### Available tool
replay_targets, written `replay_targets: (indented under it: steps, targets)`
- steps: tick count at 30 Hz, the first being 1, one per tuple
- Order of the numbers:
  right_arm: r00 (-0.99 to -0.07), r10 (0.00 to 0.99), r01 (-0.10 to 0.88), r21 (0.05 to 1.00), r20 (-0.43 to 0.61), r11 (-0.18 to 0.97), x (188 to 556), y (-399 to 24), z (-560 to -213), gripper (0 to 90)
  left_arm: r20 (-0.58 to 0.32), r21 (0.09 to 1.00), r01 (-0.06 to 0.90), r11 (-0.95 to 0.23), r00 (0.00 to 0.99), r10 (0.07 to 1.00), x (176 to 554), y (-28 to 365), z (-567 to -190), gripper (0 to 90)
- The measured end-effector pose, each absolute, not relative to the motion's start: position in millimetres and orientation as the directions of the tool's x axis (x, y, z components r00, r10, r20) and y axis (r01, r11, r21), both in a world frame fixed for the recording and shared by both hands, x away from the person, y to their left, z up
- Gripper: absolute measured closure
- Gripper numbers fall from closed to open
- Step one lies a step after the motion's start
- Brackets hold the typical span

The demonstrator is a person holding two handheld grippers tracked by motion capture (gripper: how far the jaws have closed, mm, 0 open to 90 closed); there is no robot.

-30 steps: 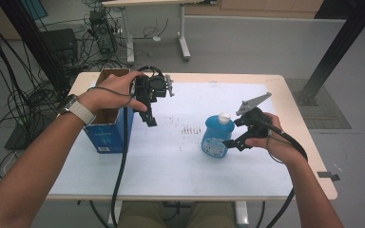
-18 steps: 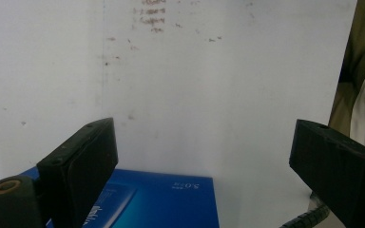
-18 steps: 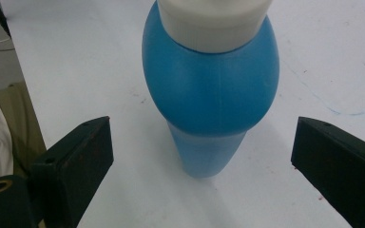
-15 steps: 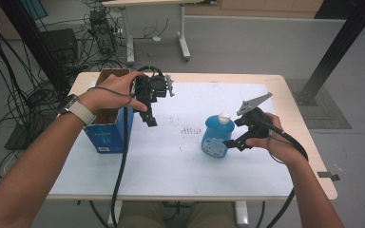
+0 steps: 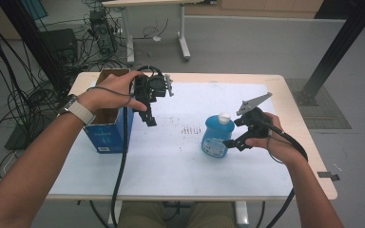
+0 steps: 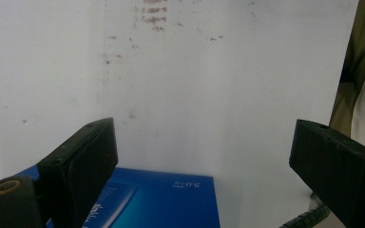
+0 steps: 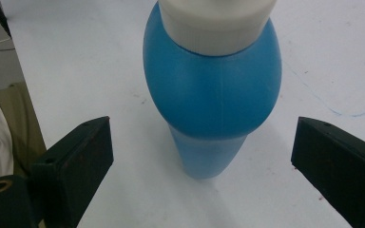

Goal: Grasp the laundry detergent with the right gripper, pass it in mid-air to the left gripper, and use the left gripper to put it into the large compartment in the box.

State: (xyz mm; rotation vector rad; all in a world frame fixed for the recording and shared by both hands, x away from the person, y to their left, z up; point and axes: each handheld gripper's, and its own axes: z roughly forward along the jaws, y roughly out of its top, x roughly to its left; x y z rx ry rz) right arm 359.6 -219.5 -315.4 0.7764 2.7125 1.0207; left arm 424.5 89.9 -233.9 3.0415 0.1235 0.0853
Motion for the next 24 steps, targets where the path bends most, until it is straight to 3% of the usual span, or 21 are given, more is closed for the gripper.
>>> replay_targets:
  steps: [24]
  targets:
    - [-0.858, 0.512, 0.416, 0.652, 0.050, 0.633, 359.5, -219.4, -316.9, 6.6, 0.053, 0.104, 0.079, -0.991, 0.995, 0.085, 424.6, 90.8, -233.5, 9.2]
